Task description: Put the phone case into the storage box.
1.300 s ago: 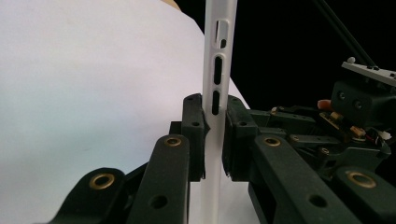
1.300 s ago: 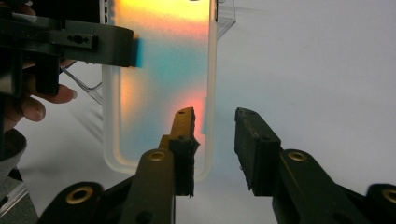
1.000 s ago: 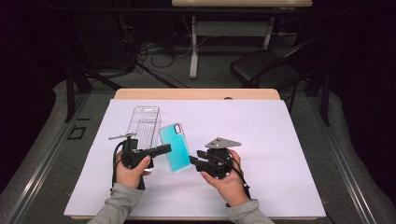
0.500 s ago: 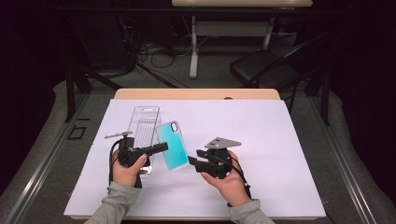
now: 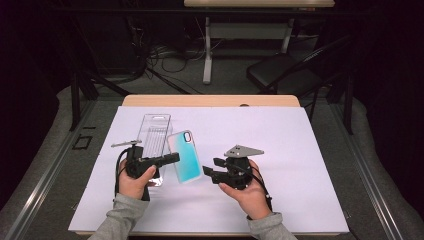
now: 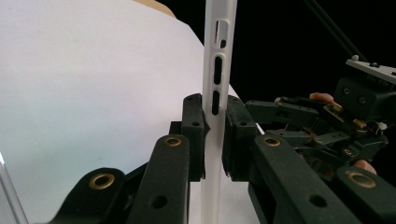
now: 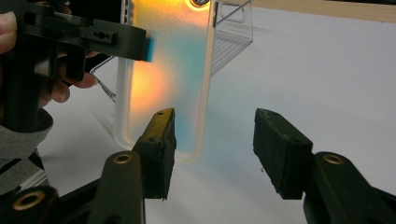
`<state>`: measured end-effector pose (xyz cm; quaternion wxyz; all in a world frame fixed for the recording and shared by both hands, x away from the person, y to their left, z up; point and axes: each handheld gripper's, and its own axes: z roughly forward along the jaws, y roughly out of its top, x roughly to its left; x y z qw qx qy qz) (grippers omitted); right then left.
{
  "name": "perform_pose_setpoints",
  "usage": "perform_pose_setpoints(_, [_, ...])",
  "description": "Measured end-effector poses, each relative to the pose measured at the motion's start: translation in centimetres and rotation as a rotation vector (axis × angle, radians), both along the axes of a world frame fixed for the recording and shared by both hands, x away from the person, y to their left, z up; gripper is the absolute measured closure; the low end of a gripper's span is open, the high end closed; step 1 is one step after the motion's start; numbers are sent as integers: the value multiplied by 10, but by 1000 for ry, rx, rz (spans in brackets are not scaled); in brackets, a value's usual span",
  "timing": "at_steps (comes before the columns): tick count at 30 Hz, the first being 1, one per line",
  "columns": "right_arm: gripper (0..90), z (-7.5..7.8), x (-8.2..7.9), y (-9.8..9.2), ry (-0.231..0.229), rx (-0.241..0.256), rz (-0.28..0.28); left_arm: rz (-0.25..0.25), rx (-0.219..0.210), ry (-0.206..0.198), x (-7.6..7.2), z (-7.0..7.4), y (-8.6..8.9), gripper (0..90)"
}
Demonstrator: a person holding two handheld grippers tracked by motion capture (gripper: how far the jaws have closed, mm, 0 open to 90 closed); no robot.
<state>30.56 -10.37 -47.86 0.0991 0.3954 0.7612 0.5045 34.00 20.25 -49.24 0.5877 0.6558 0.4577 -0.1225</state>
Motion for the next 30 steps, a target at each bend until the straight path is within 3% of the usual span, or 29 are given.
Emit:
perform_pose_setpoints(8, [446, 3, 1, -4, -8, 14, 17, -24, -3, -10, 1, 1, 3, 815])
perform_pose_setpoints(11, [457, 4, 1, -6, 18, 35, 30, -27, -2, -11, 1, 1, 3, 815])
perform_pose_setpoints(22, [448, 7, 2, -11, 32, 38, 38, -48, -2, -11, 1, 2, 2, 815])
perform_pose_setpoints(30, [439, 10, 2, -14, 66, 60, 51, -67, 0, -16, 0, 2, -1, 816])
